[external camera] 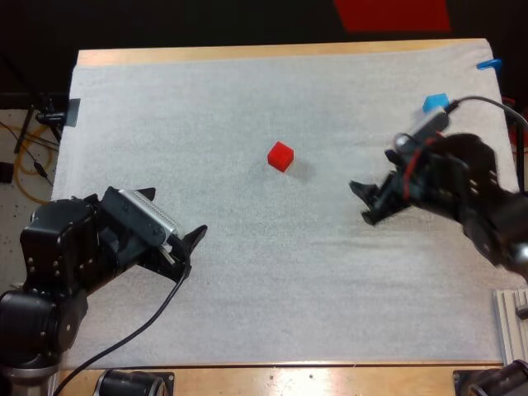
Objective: Stack red cube on blue cube
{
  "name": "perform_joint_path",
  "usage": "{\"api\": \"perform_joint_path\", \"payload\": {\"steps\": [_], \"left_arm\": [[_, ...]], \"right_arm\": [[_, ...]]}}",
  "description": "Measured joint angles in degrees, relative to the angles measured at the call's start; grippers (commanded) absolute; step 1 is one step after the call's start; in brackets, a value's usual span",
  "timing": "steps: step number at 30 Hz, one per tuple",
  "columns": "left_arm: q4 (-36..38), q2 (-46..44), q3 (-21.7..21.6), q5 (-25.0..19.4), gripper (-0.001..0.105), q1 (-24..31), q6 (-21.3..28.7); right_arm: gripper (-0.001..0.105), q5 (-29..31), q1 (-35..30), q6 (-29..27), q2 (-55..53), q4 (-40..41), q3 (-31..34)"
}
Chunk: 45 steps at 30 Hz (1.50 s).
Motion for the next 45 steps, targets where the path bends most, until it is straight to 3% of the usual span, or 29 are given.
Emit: {"api": "perform_joint_path", "payload": {"steps": [5,16,28,45], "left_arm": [[0.91,0.0,0.0,0.0,0.07,0.0,0.0],[1.19,0.0,0.0,0.0,0.07,0.0,0.0],[1.19,0.0,0.0,0.0,0.07,0.0,-0.22],[1.19,0.0,0.0,0.0,0.07,0.0,-0.22]], "right_arm": [[0.074,0.64,0.19,-2.39,7.71,-1.88,-4.84],[0.074,-0.71,3.01,-9.89,26.25,-2.61,-17.67],[0.074,-1.36,5.57,-10.16,47.6,0.23,-33.79],[0.074,-0.9,6.14,-9.6,56.34,-1.08,-37.58]]}}
